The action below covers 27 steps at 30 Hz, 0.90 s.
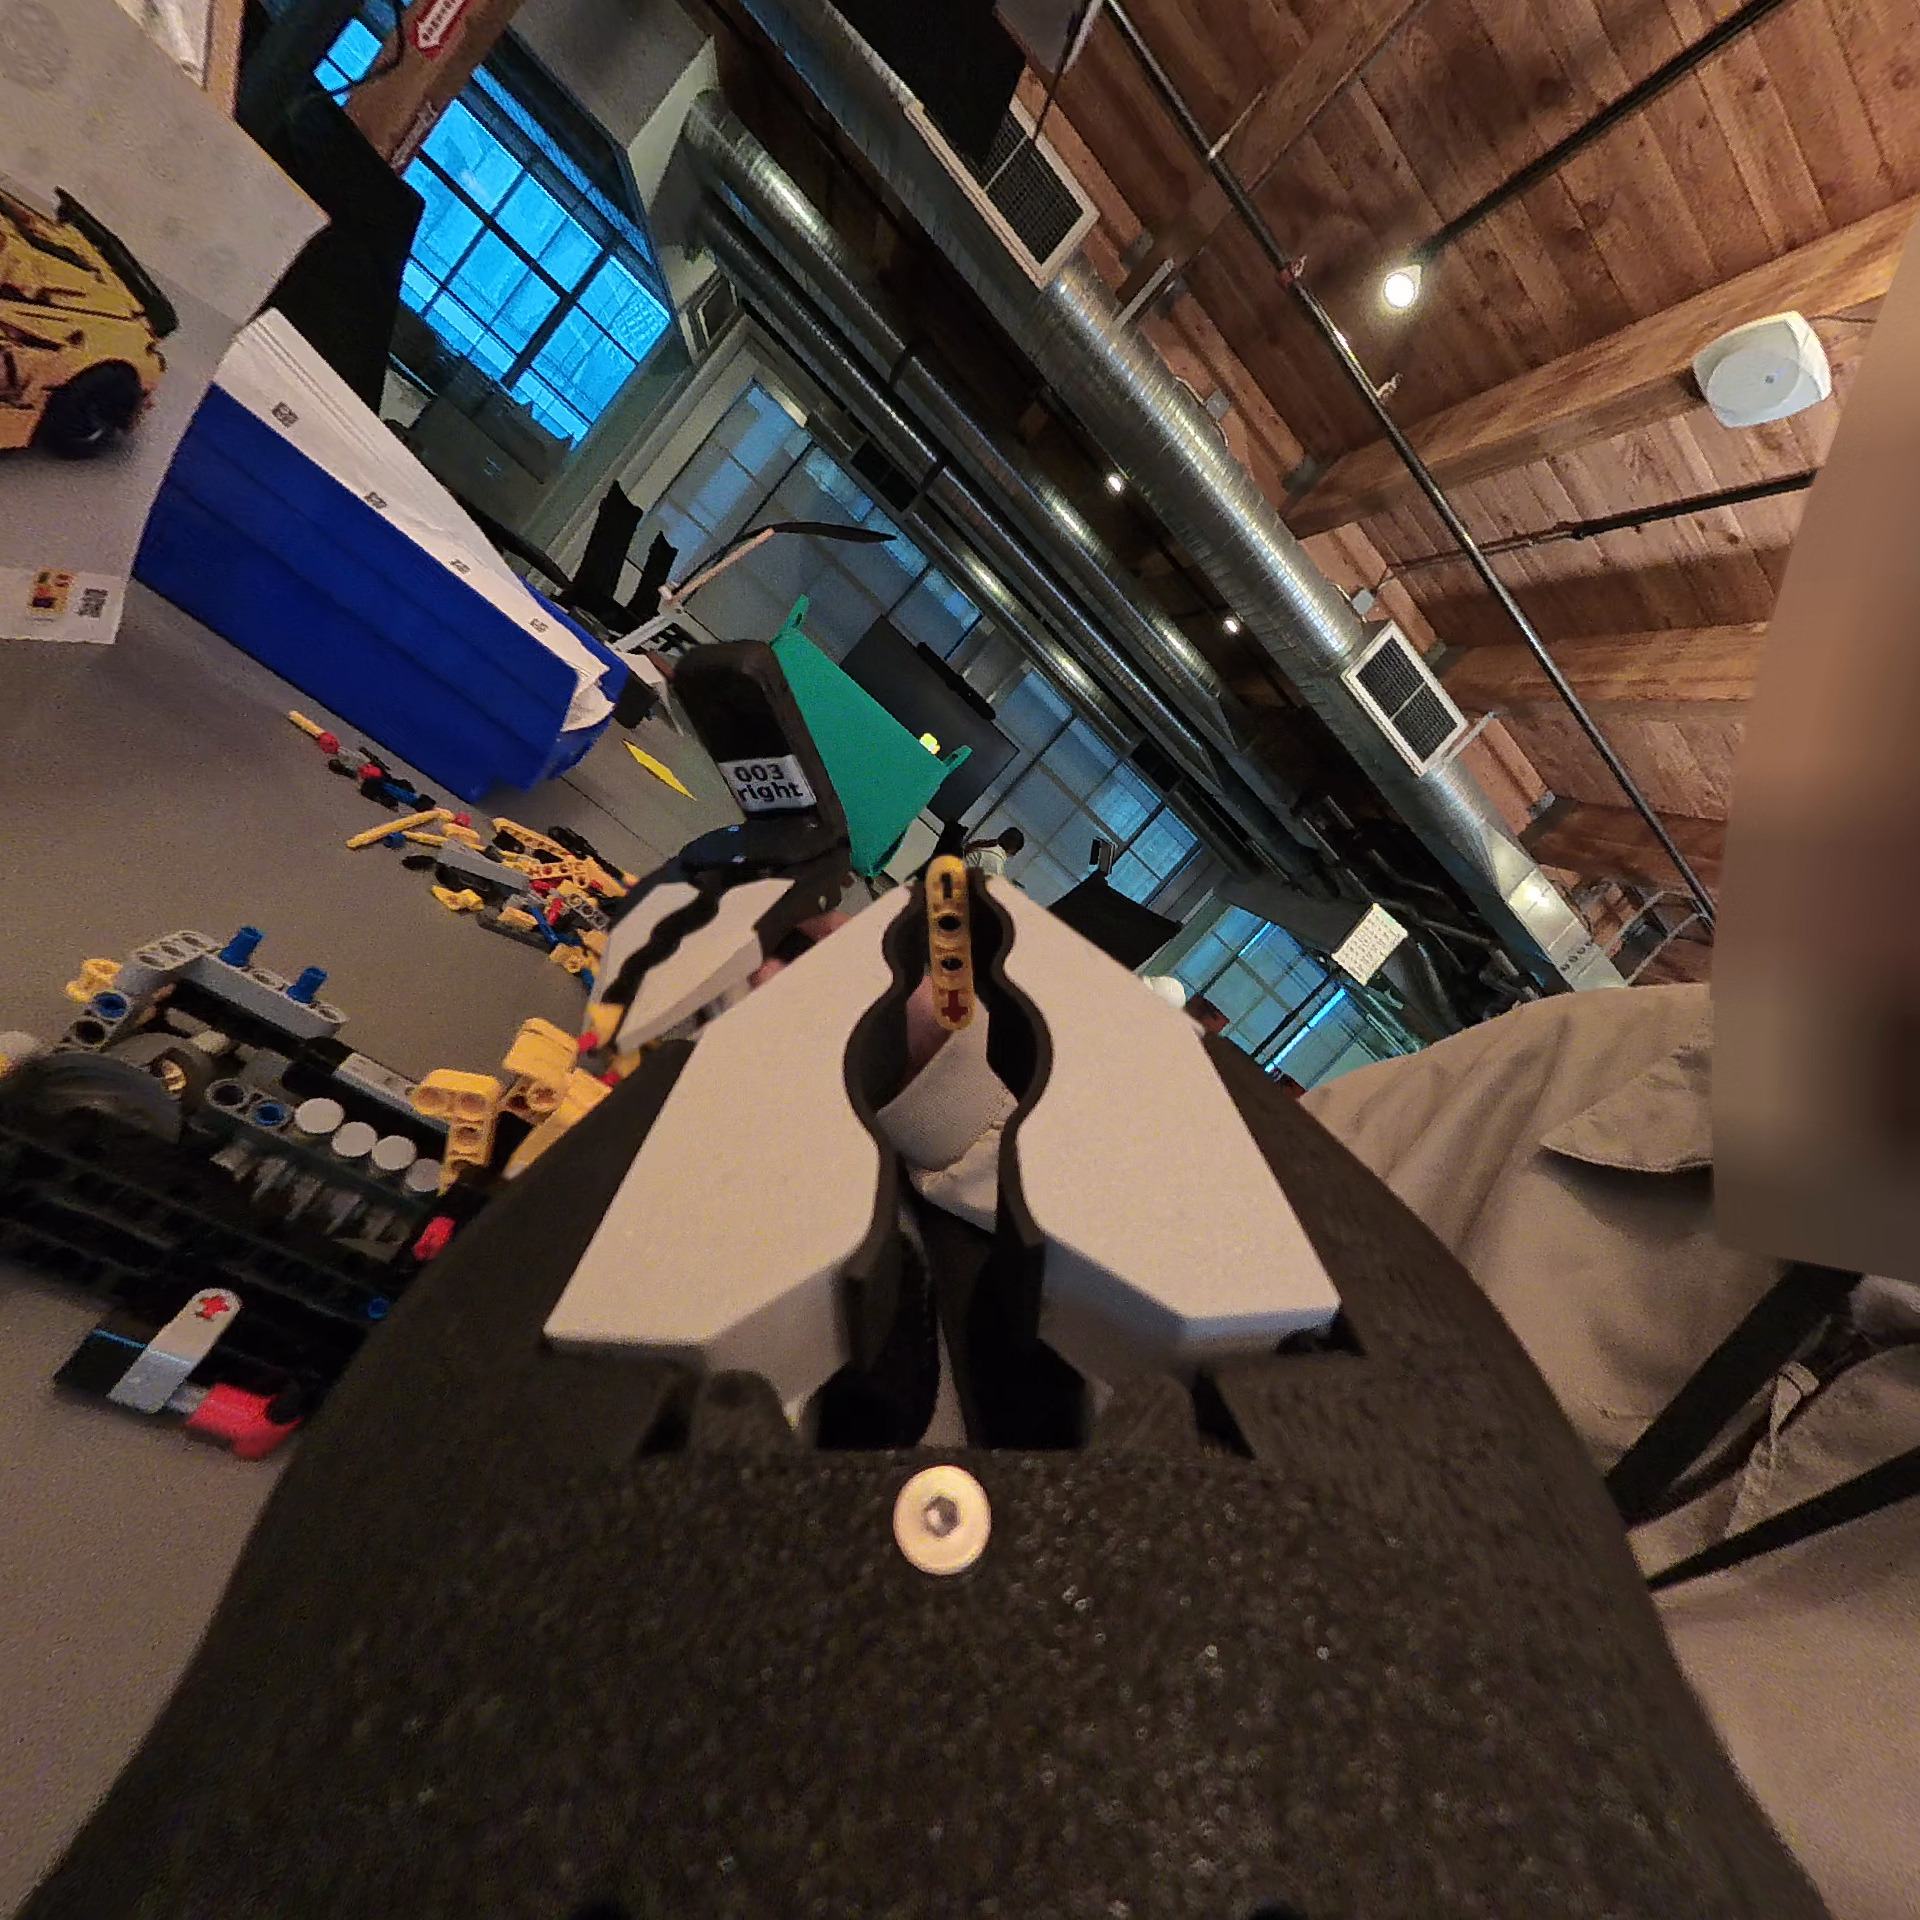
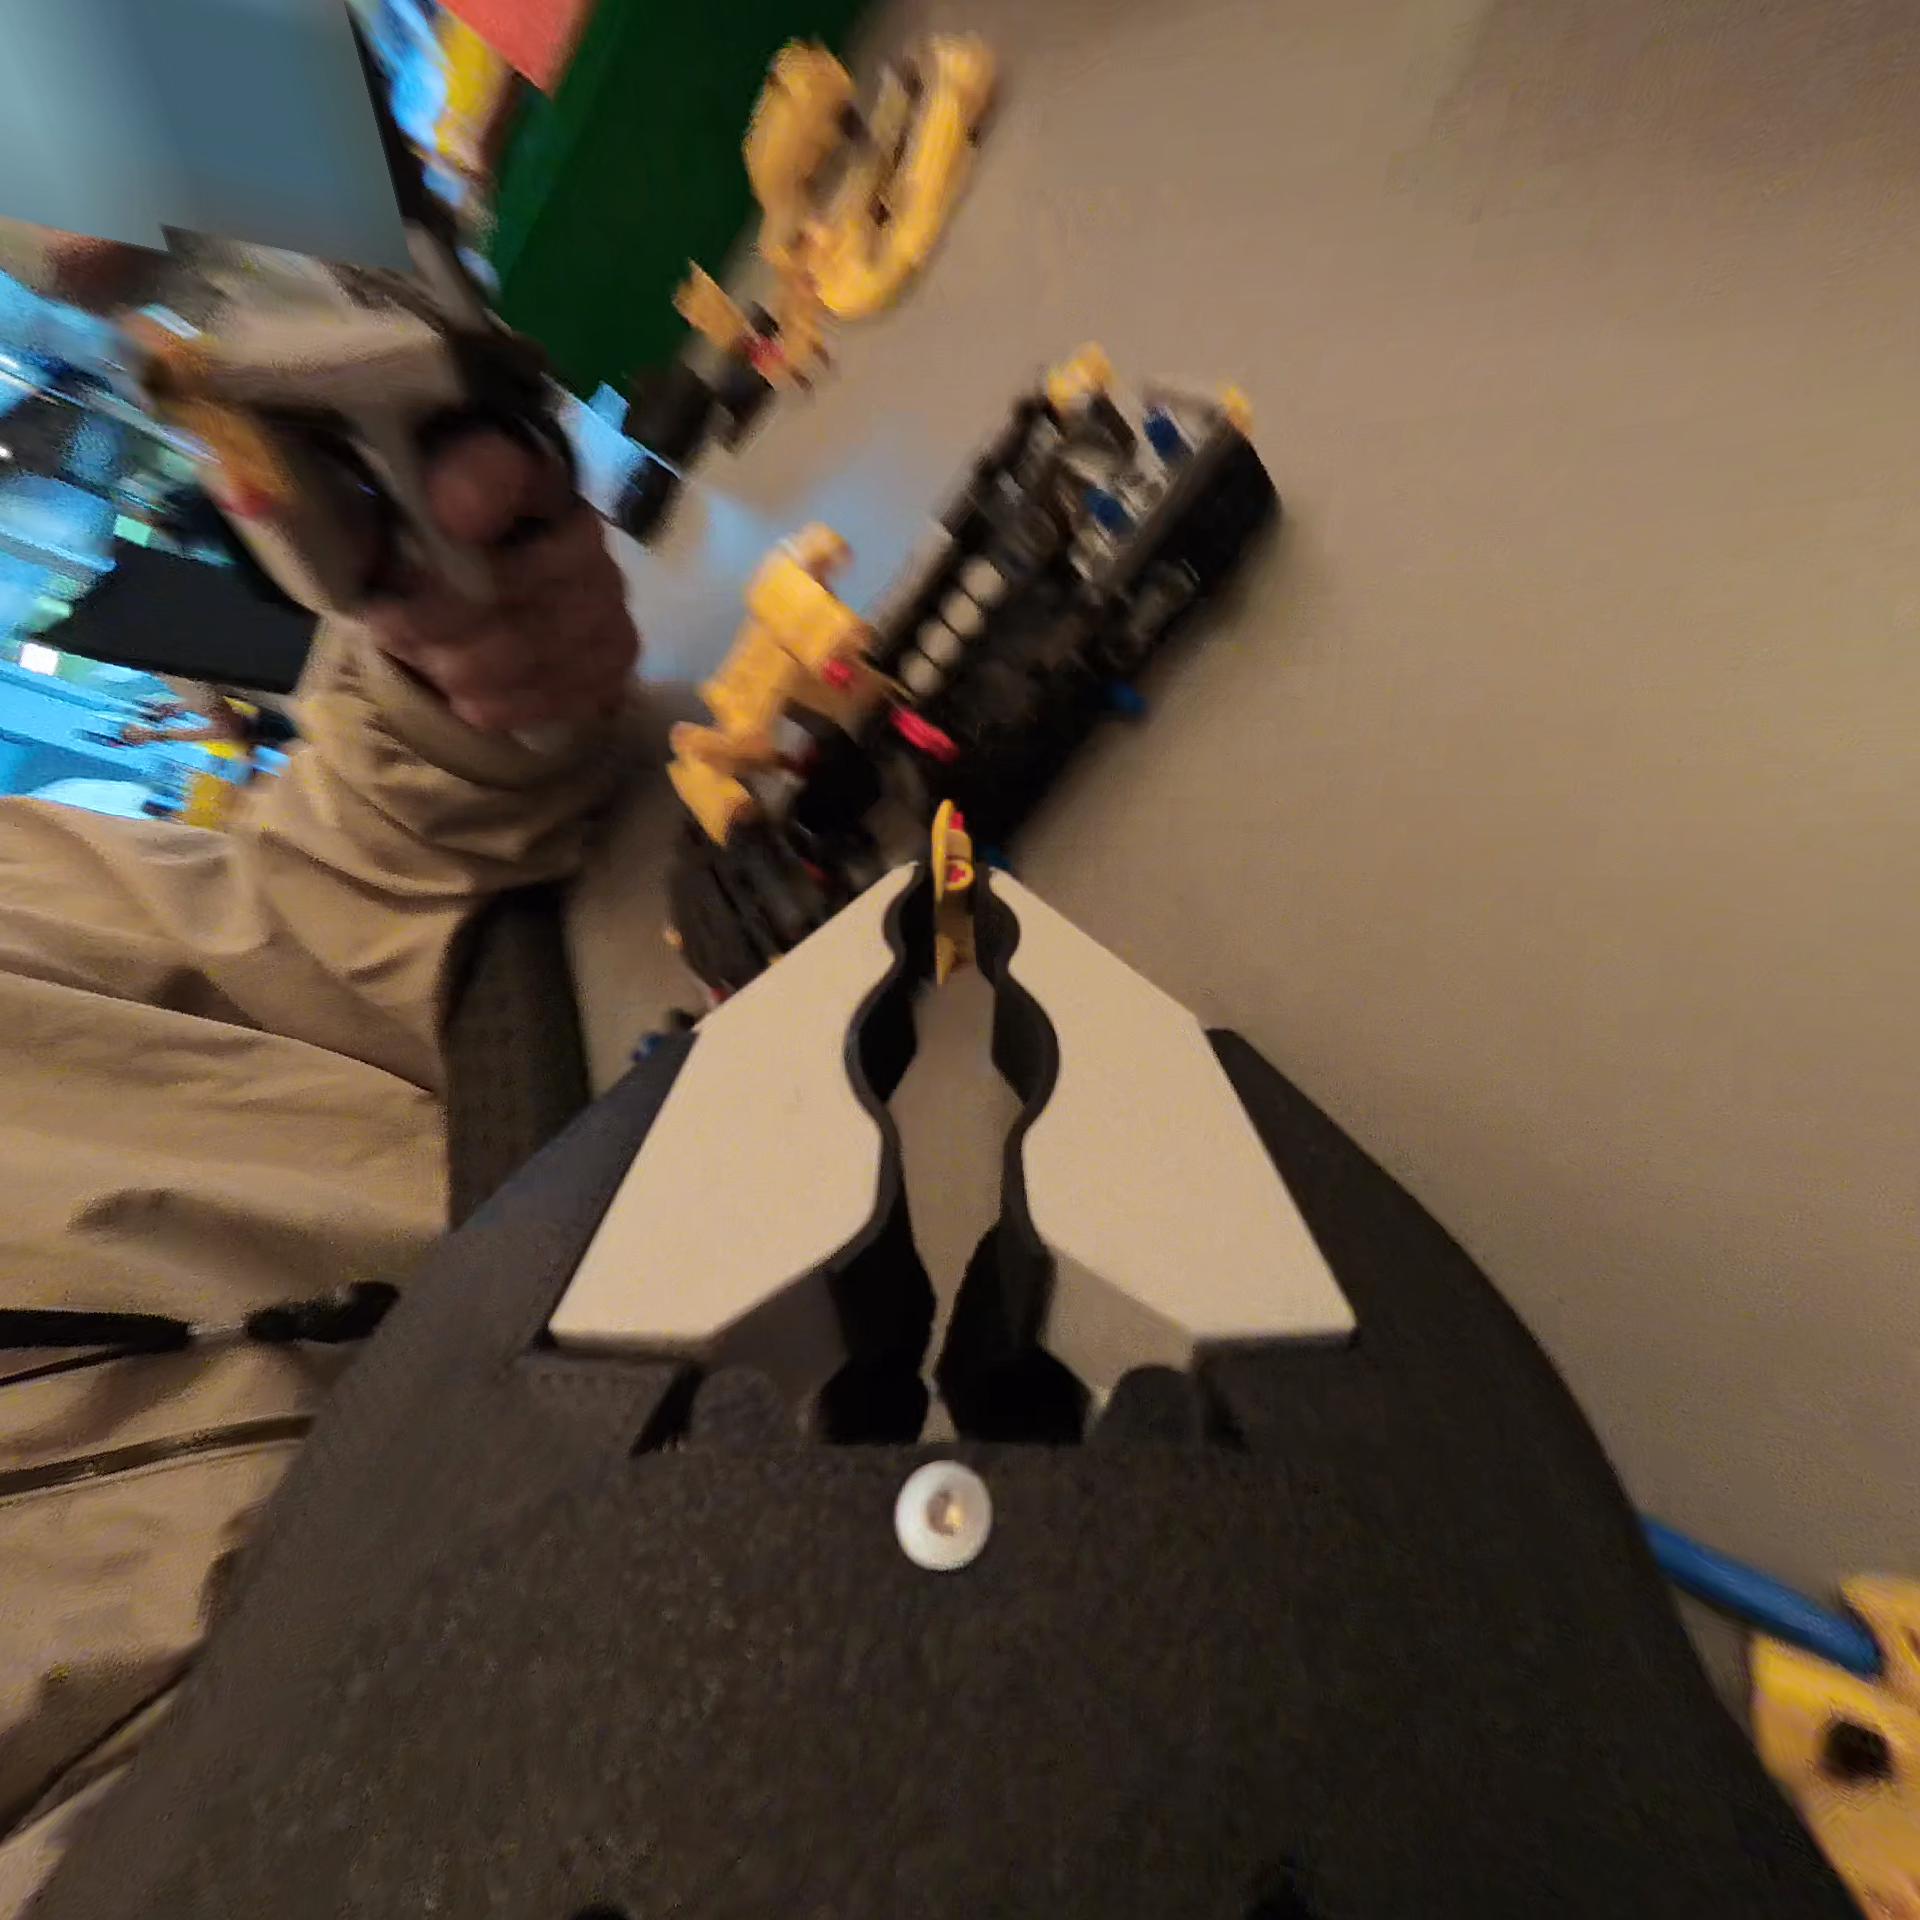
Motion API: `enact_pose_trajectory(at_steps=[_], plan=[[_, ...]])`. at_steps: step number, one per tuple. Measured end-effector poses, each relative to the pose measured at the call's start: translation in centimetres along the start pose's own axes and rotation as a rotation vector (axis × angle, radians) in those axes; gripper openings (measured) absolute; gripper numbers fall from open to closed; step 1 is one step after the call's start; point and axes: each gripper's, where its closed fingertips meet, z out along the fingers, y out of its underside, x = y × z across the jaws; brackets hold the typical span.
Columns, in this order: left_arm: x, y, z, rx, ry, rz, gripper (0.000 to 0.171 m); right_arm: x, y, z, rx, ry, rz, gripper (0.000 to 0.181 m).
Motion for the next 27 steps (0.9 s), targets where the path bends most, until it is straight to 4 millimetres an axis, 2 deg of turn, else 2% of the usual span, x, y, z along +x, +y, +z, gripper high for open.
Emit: enact_pose_trajectory(at_steps=[3,6,7,8,9,10,11,12,13,17,22,27], plan=[[-0.5,-0.2,-0.2,0.007,-0.024,-0.006,0.007,2.9,2.3,-0.1,-0.123,0.171,-0.023,0.007],[-0.6,0.0,-0.1,0.002,-0.031,0.013,0.007,3.8,0.9,-0.8,-0.072,0.273,-0.099,0.029],[-0.4,0.2,0.0,-0.004,-0.025,0.035,0.007,3.1,-0.4,-0.9,-0.004,0.273,-0.151,0.035],[-0.1,0.3,0.3,-0.006,-0.020,0.067,0.007,1.2,-2.0,-0.8,0.089,0.223,-0.229,0.037],[0.2,0.5,0.6,-0.003,-0.020,0.111,0.007,-1.6,-3.4,-0.4,0.176,0.131,-0.301,0.040],[0.4,0.6,0.9,-0.005,-0.024,0.156,0.007,-5.5,-4.0,0.1,0.240,-0.033,-0.360,0.040],[0.7,0.9,1.2,-0.015,-0.025,0.190,0.007,-9.0,-4.2,0.3,0.292,-0.197,-0.379,0.032],[0.8,1.2,1.4,-0.030,-0.026,0.208,0.007,-11.2,-4.5,0.6,0.333,-0.293,-0.369,0.029],[0.8,1.5,1.7,-0.044,-0.027,0.216,0.007,-12.3,-4.7,1.2,0.346,-0.337,-0.357,0.028],[0.6,2.2,2.1,-0.061,-0.037,0.219,0.007,-13.5,-4.1,2.8,0.305,-0.387,-0.369,0.016],[0.5,2.5,2.3,-0.070,-0.027,0.206,0.007,-13.7,-4.1,2.7,0.329,-0.394,-0.362,0.004],[0.4,2.7,2.4,-0.085,-0.033,0.211,0.007,-13.6,-3.8,2.8,0.308,-0.386,-0.367,0.003]])
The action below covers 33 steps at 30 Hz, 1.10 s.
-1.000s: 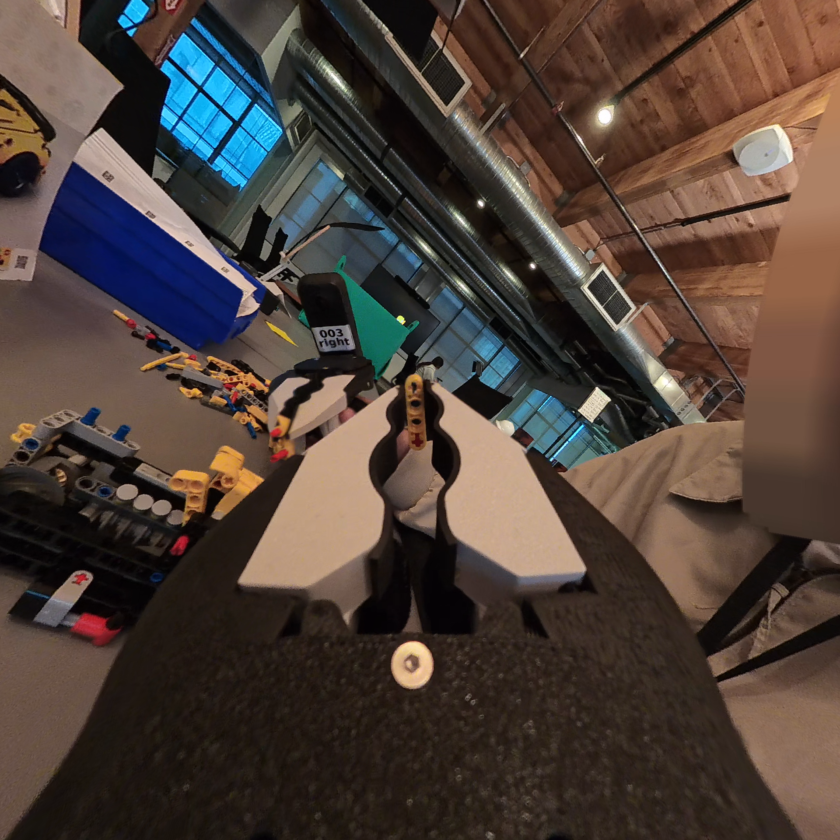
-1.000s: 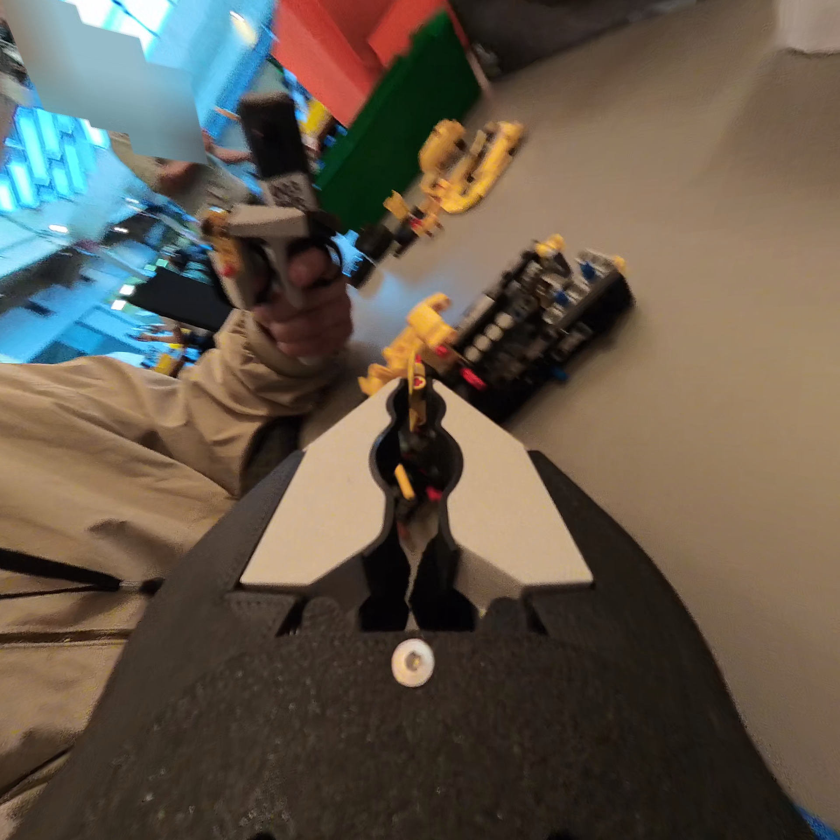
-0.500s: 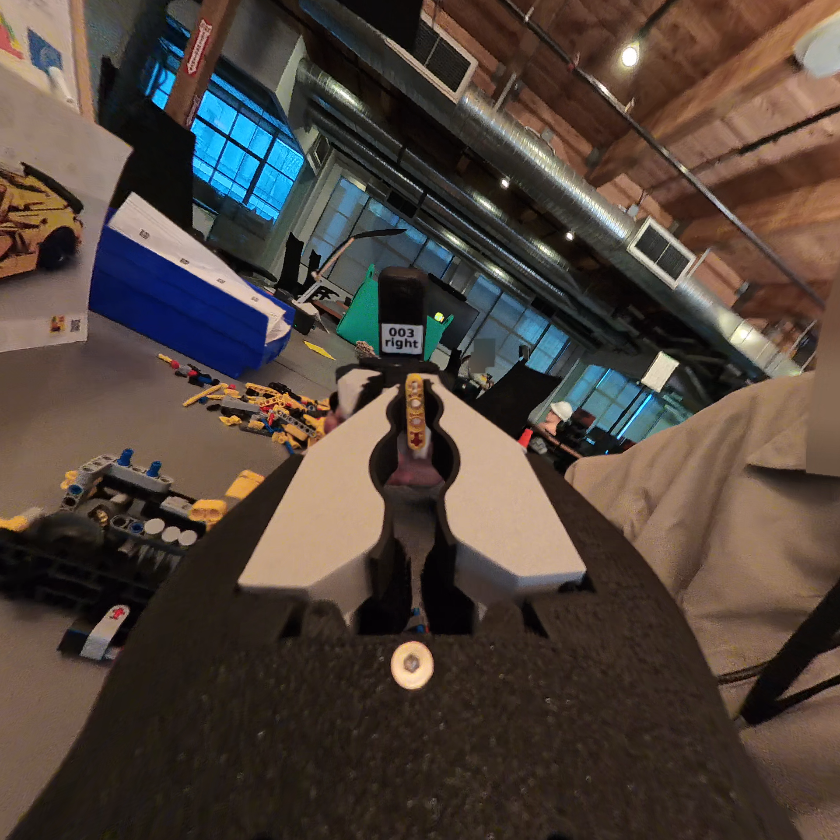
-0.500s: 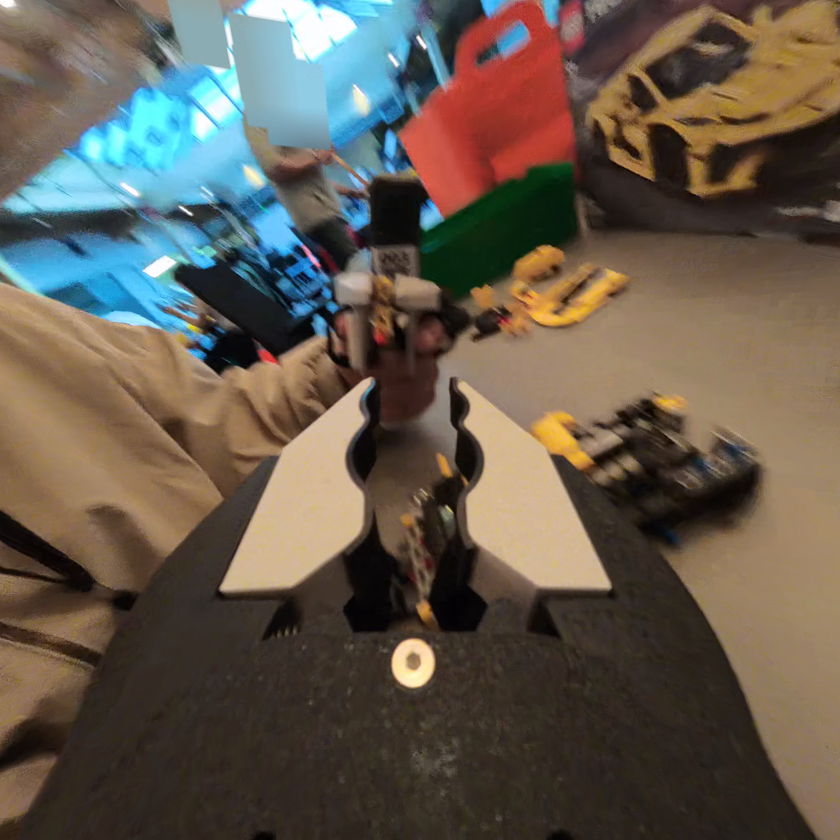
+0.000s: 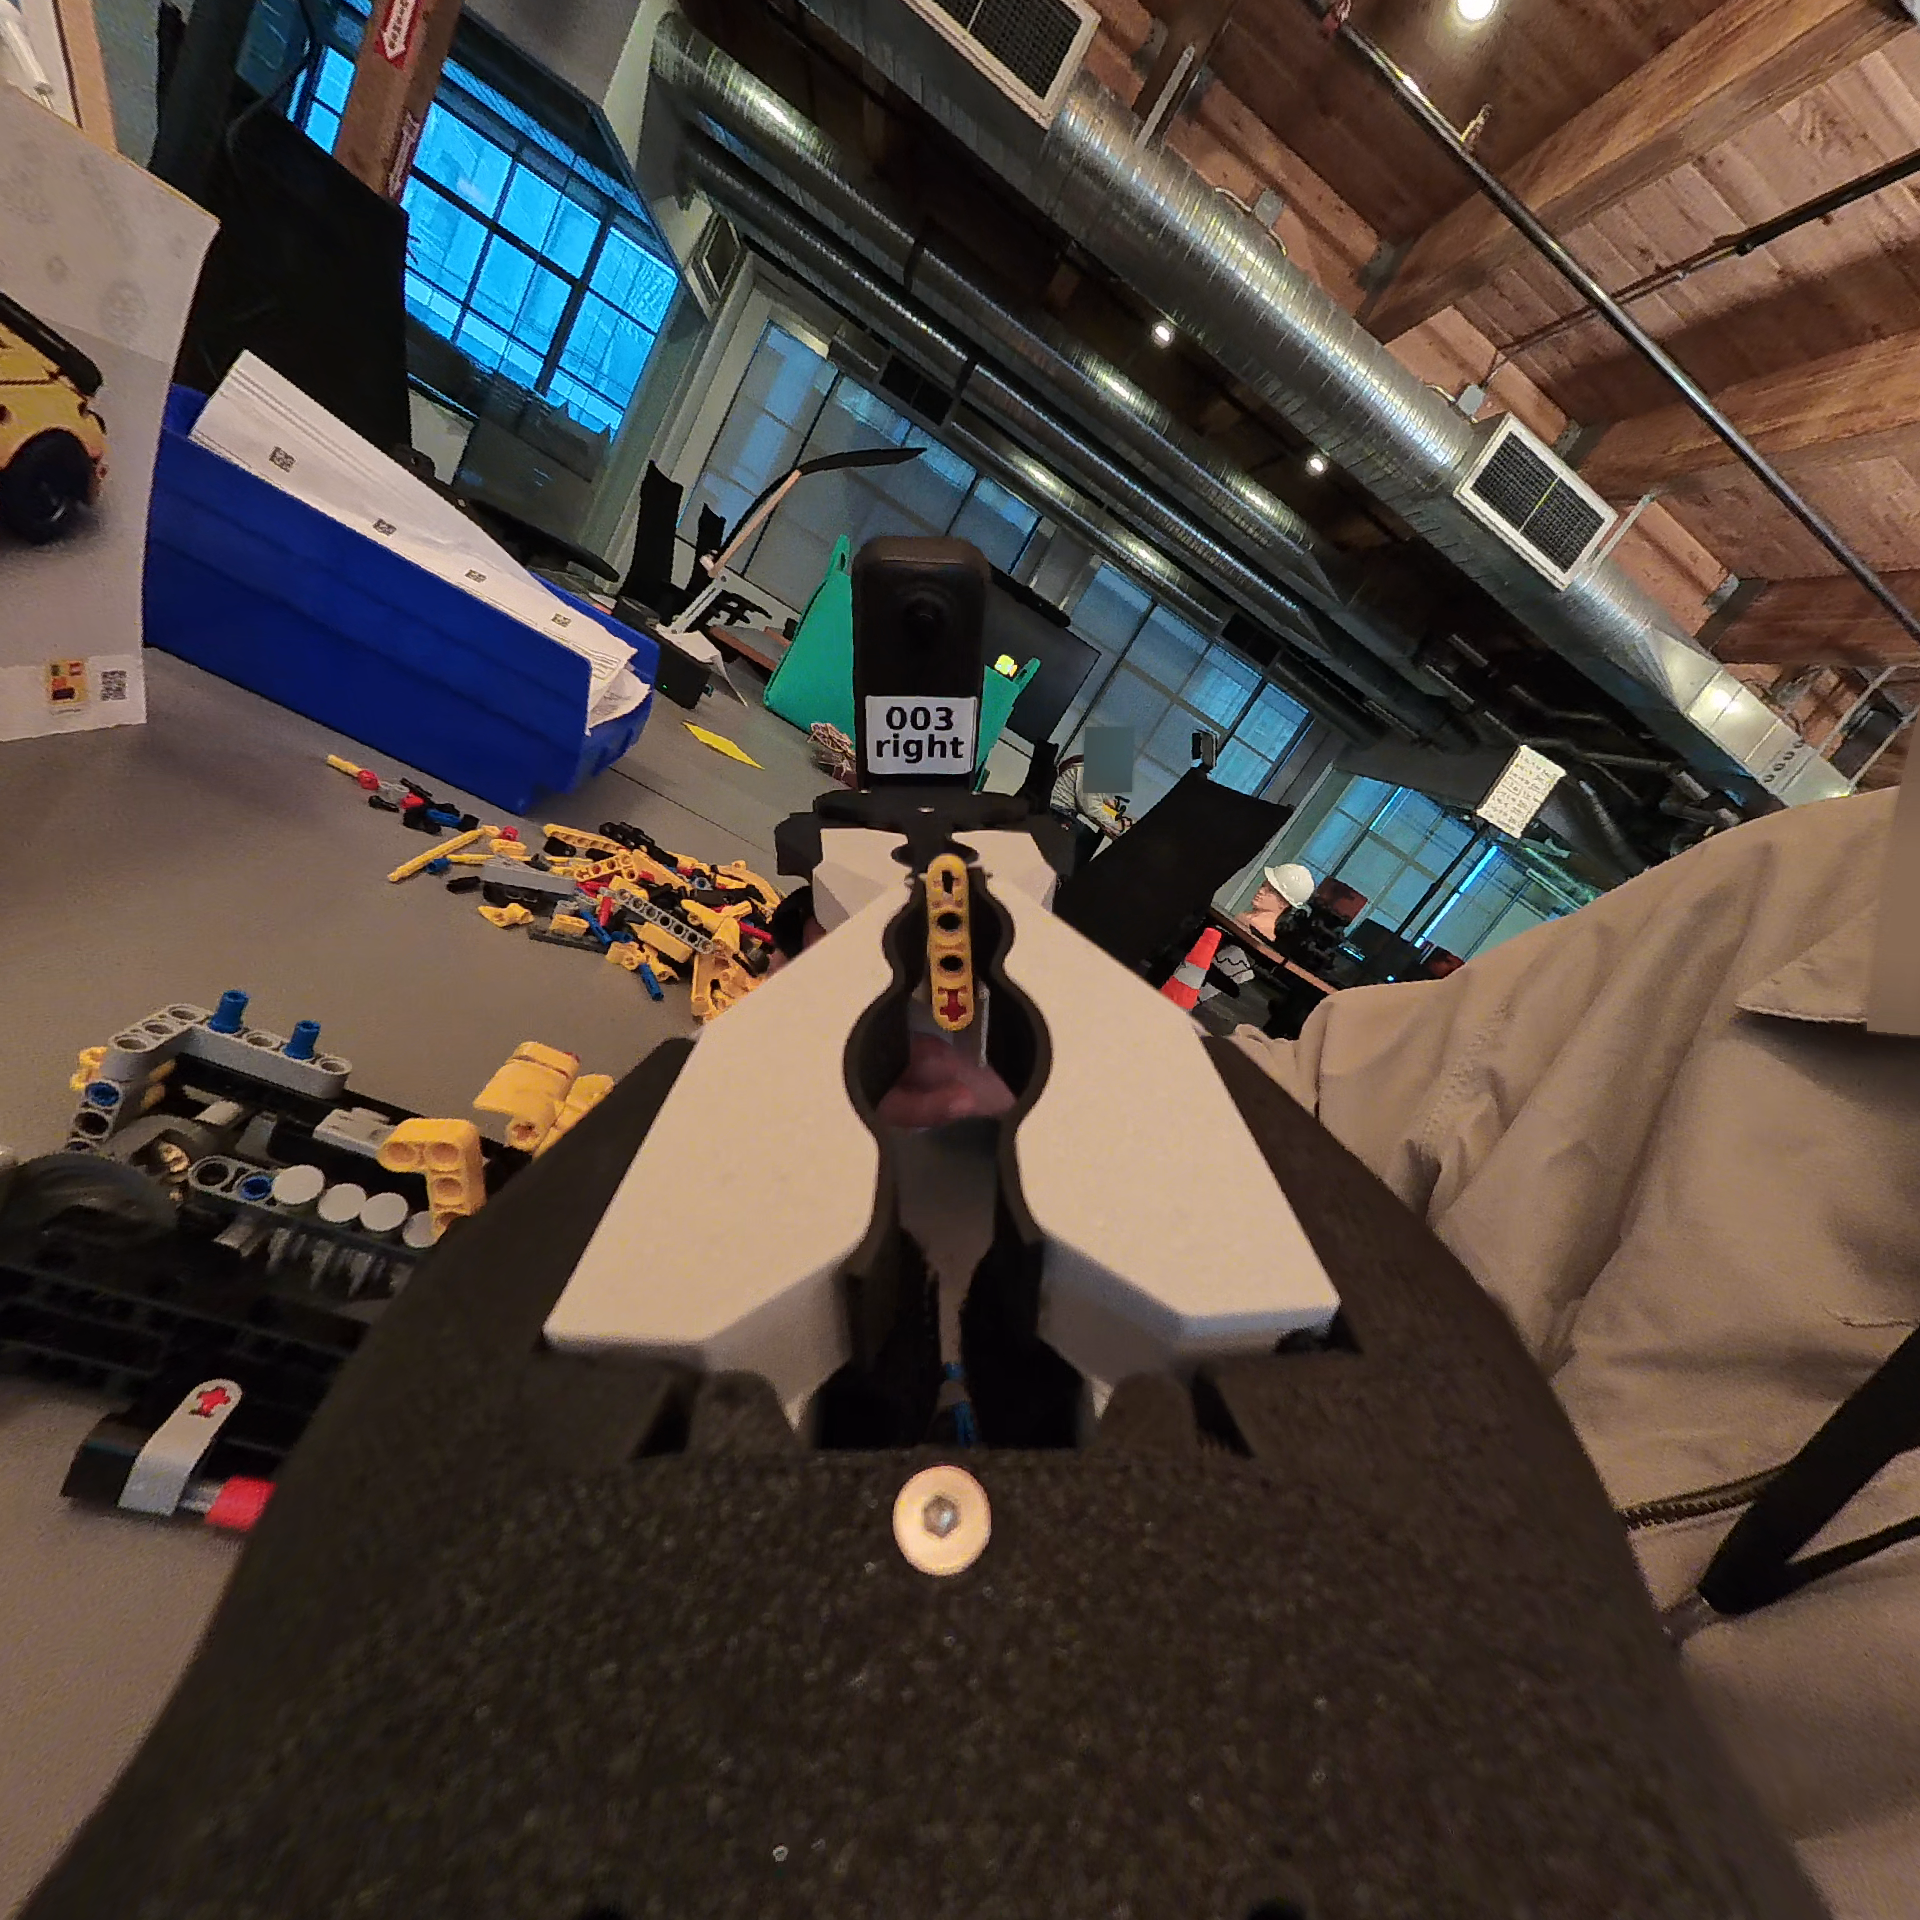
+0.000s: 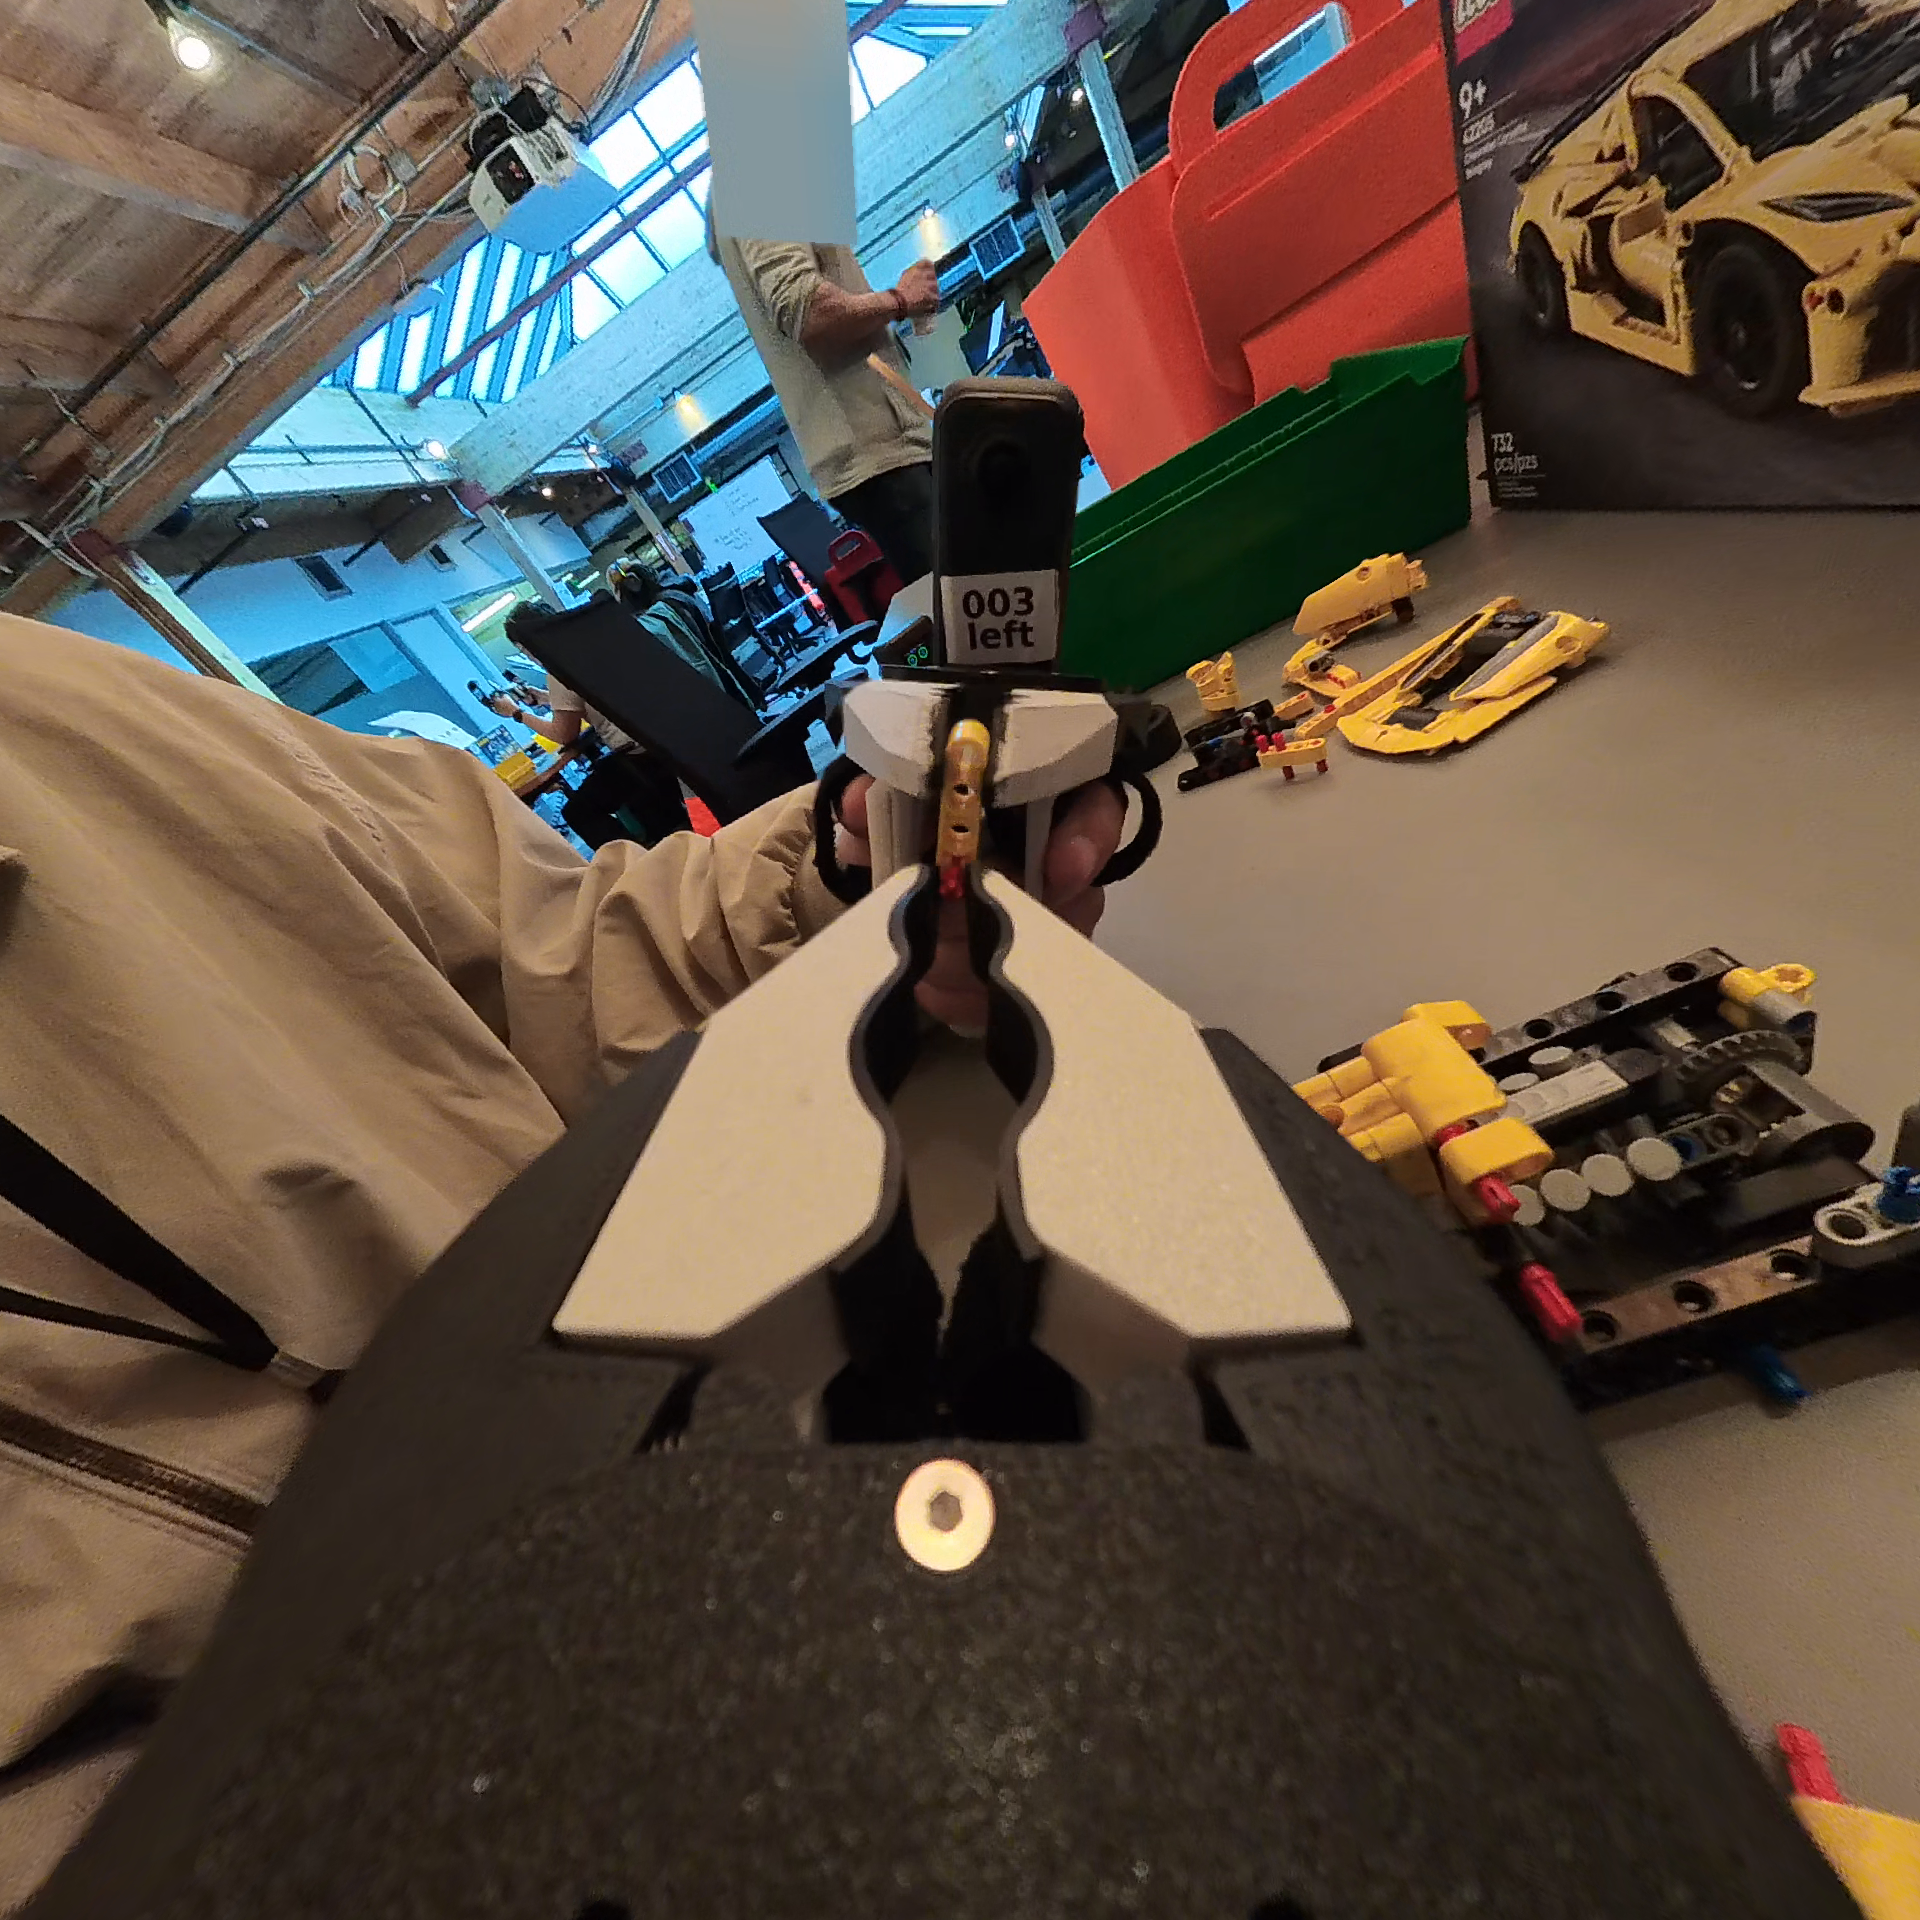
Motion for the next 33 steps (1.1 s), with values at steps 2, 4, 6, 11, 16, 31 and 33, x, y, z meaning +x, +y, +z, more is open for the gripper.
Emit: enact_pose_trajectory(at_steps=[2,4,6,11,16,31,33], plan=[[0.0,-0.2,0.0,0.013,-0.008,0.006,0.007,-0.1,0.0,0.1,0.002,0.013,-0.031,0.008],[0.1,-0.1,0.0,0.007,0.002,-0.001,0.007,0.0,0.0,0.1,-0.006,0.015,-0.014,0.003],[0.1,-0.2,0.0,0.006,0.004,-0.004,0.007,-0.1,0.0,0.0,-0.009,0.032,-0.042,0.003],[-0.4,1.2,0.0,-0.094,-0.024,0.004,0.011,0.1,0.0,-0.4,-0.014,0.027,-0.017,0.003],[0.2,1.4,-0.2,-0.121,-0.008,0.057,0.007,-0.1,0.2,-0.6,-0.027,0.031,-0.014,0.002],[-1.4,0.1,-3.2,-0.169,-0.132,0.271,0.007,2.1,-3.9,-8.4,0.178,0.119,-0.010,0.002],[-1.5,1.1,-2.5,-0.201,-0.112,0.233,0.007,1.4,-3.1,-5.9,0.112,0.096,-0.050,0.001]])
